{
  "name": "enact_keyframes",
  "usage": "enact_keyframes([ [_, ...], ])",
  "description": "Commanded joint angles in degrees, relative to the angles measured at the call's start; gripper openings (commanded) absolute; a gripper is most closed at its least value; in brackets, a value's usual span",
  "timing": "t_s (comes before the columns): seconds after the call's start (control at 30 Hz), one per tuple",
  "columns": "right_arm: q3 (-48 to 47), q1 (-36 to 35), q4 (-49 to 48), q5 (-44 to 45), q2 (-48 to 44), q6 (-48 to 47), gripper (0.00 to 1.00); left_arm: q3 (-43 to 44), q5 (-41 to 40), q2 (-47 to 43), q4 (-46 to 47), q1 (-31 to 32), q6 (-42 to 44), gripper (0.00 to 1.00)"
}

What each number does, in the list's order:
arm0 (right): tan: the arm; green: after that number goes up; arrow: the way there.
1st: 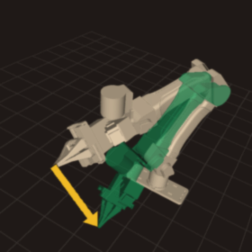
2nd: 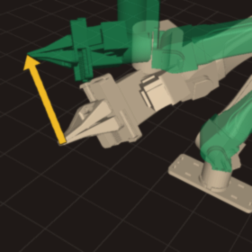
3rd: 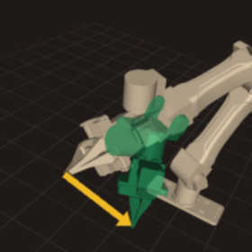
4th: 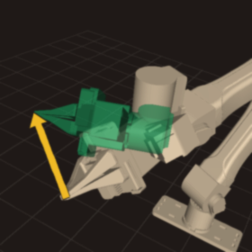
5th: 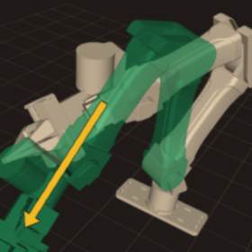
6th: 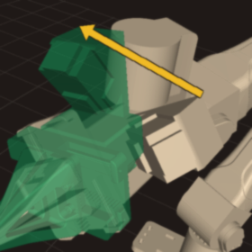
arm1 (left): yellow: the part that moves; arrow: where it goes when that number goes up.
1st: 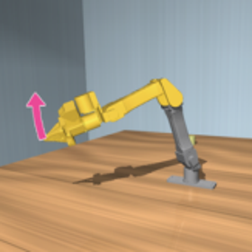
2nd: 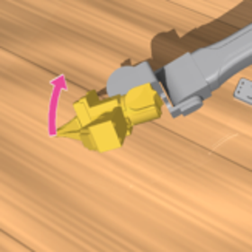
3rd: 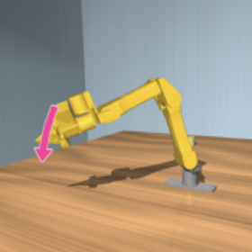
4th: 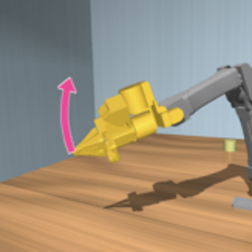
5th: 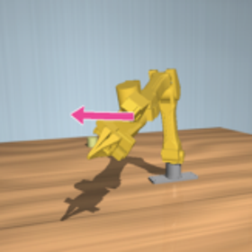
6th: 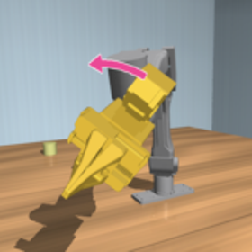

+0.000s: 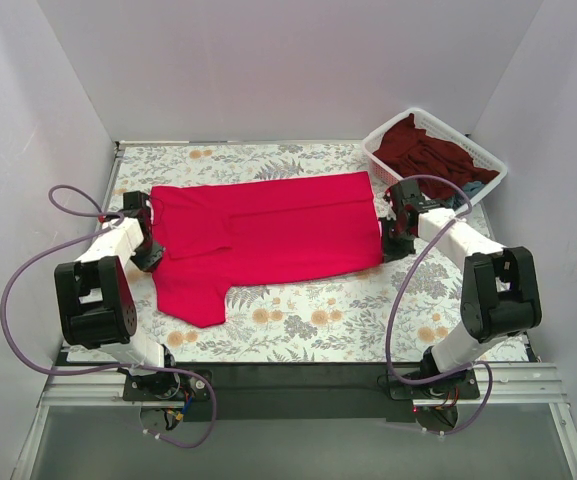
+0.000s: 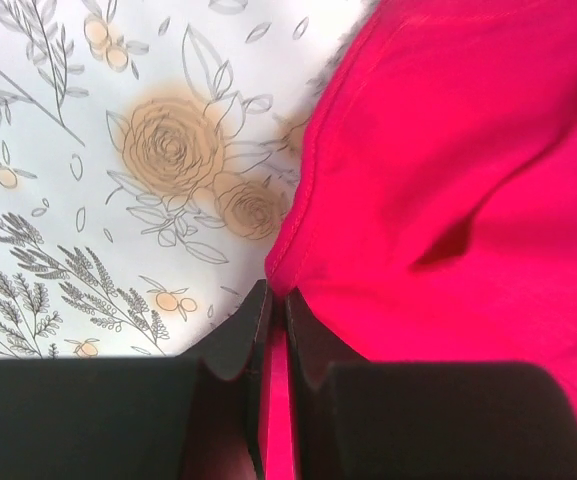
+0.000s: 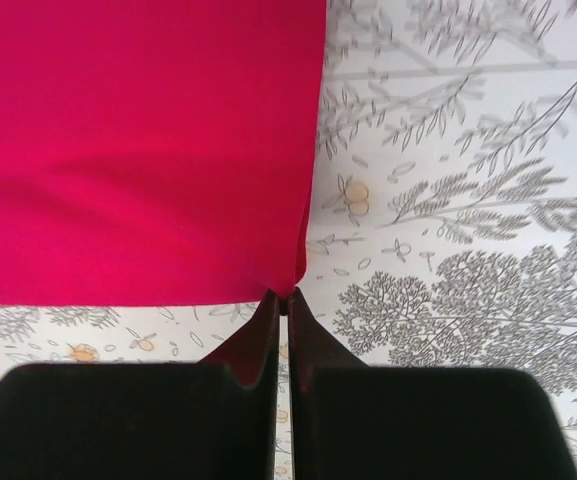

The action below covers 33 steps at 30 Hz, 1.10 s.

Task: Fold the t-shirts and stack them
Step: Fold the tshirt

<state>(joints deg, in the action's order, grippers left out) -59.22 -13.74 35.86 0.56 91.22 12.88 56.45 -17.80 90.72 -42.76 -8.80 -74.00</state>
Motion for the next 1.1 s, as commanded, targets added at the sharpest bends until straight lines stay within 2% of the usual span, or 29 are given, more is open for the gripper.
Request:
enact_keyframes([
  [0.0,-6.6,0.9,4.2,-0.1,1.2,-2.0,0.01,4.9,-2.1,-2.9,-3.4,-0.2,1.2,0.00],
  [0.4,-19.0,1.8,5.6,-1.4,8.6,-2.4,0.01,15.9,0.2,3.8,-3.7,-0.3,1.2,0.00],
  [0.87,-29.4,1.8,5.5,-0.8,17.4,-2.1,0.01,21.2,0.8,10.6,-1.8,-0.4,0.9,0.00],
  [1.07,-31.4,1.9,5.3,2.0,20.4,-2.0,0.01,23.6,2.2,13.3,-1.1,-0.7,0.1,0.00],
])
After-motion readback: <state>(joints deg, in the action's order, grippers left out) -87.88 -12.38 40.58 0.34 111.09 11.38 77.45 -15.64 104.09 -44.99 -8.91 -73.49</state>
